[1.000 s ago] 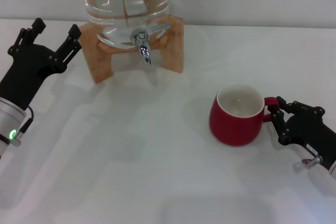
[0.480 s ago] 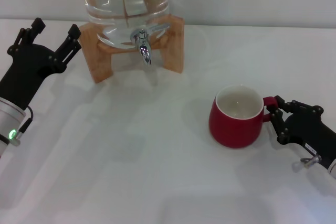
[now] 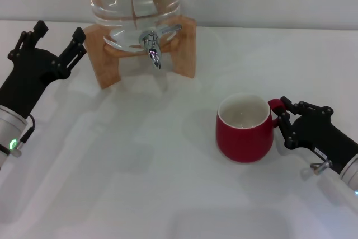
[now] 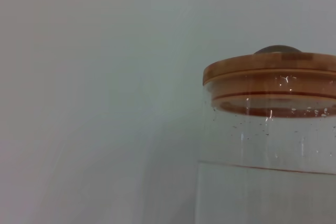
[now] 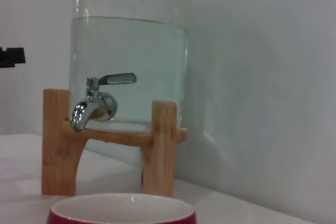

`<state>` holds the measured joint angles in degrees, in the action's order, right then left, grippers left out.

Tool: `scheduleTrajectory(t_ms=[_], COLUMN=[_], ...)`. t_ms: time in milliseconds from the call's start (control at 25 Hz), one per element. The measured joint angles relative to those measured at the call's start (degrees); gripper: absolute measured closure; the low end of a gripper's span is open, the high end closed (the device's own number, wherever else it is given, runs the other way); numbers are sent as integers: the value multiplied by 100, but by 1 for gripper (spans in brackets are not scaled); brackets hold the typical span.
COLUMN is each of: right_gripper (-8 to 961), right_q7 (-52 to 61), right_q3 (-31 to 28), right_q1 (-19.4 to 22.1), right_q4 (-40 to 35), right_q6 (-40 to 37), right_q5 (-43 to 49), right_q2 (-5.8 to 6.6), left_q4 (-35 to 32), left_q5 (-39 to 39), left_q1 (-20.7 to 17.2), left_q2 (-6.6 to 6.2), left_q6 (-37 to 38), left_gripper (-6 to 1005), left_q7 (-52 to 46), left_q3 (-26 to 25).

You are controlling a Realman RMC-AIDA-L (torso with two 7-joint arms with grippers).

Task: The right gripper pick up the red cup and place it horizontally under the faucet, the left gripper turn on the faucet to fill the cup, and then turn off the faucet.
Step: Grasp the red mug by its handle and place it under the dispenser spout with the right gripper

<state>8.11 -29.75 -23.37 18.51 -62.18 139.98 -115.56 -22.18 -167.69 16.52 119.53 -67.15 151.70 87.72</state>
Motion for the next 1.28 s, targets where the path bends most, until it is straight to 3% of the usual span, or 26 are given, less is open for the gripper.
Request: scheduleTrajectory(t_ms=[760,1280], right_gripper=[822,821], right_q7=[27,70], right_q3=[13,0], right_q1=[-252,-732], right_q4=[96,311], right_q6=[186,754], right_q5=[-7,-5], right_q2=[-19,-28], left_q4=[22,82], left_q5=[0,0], left_q1=[16,18], left_q2=[0,0], left_q6=[-4,8], left_gripper=[120,120], left_q7=[-1,67], left_q3=[-1,-26])
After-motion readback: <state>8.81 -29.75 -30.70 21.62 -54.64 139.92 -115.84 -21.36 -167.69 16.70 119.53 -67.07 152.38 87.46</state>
